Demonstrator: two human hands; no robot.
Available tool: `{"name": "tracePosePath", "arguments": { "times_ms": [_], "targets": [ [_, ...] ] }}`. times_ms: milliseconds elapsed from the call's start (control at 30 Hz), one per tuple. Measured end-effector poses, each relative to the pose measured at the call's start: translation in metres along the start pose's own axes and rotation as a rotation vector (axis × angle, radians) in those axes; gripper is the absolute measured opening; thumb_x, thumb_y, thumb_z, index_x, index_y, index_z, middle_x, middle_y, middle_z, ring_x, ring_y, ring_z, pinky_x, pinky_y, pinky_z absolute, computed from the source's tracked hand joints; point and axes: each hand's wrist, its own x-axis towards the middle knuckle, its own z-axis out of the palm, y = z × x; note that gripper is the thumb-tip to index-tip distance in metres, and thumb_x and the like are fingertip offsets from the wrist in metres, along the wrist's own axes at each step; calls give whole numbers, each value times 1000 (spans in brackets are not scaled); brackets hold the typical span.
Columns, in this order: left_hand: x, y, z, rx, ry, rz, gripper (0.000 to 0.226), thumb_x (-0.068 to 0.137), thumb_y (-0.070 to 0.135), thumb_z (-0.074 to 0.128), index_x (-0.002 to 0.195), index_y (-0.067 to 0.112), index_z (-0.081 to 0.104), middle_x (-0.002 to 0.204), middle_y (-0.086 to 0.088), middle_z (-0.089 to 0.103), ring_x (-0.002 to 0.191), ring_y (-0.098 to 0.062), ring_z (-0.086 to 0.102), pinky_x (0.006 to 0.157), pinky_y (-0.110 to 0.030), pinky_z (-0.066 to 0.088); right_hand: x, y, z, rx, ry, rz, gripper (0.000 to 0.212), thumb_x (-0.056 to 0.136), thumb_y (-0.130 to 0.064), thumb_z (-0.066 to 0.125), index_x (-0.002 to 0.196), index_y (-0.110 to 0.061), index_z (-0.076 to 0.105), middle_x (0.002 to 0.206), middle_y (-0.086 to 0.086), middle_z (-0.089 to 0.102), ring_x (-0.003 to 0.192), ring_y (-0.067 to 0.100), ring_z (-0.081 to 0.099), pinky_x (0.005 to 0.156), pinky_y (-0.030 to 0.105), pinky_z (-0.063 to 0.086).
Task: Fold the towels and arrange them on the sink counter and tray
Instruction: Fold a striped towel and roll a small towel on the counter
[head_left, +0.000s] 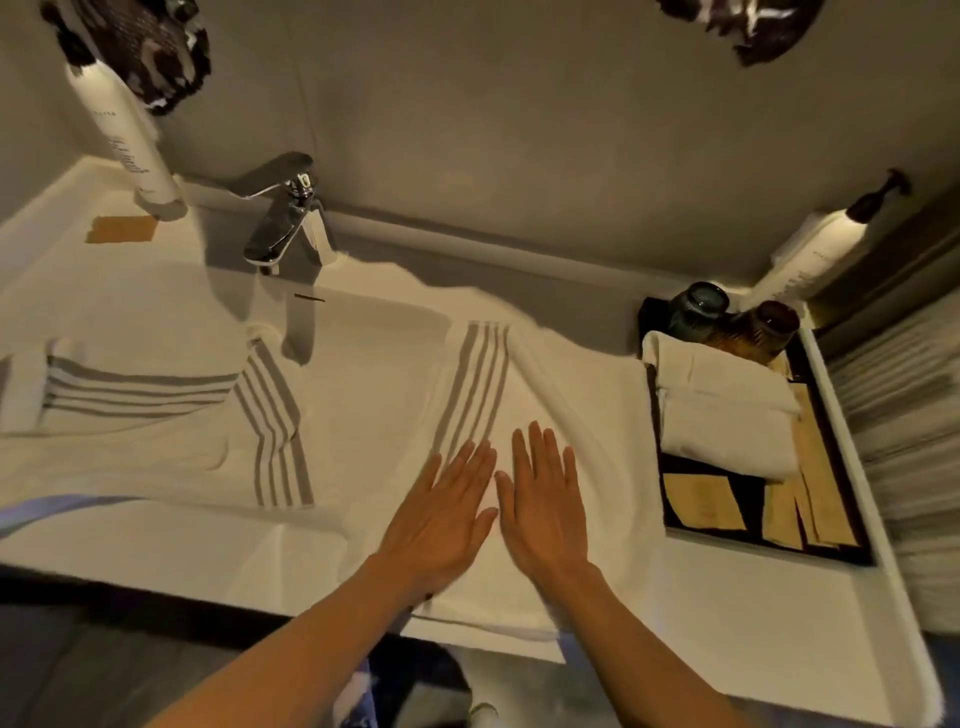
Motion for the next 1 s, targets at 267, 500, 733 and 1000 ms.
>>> {"name": "tracePosePath", "arguments": {
  "times_ms": [267, 500, 733, 1000],
  "targets": [
    [-69, 31, -17, 156, -47, 69, 67, 103, 53, 15, 155, 12, 25, 162, -9, 19, 150, -25, 22, 116, -41, 8, -76, 22, -21, 77, 47, 1, 47, 96, -16, 49, 143, -8, 45, 149, 14, 43, 140, 30, 39, 119, 47, 25],
    [-99, 47, -26, 285, -172, 256, 77, 66, 45, 78, 131, 12, 53, 134, -11, 60, 123, -30, 57, 102, -45, 49, -148, 37, -56, -103, 27, -132, 45, 91, -51, 46, 113, -15, 62, 118, 7, 61, 108, 27, 55, 97, 42, 42],
    [-112, 33, -27, 235, -147, 303, 52, 56, 7, 84, 103, 12, 63, 98, -6, 68, 86, -27, 65, 64, -35, 55, -190, 42, -32, -316, -107, -107, 88, 56, -5, 81, 139, -5, 49, 137, 22, 54, 122, 42, 54, 103, 57, 42],
    [-151, 52, -68, 66, -120, 272, 29, 79, 18, 69, 104, 24, 55, 92, 5, 60, 77, -11, 56, 62, -24, 39, -229, 47, -39, -394, -76, 101, 80, 40, -15, 90, 114, -9, 59, 110, 19, 62, 107, 42, 59, 97, 69, 35]
  ]
}}
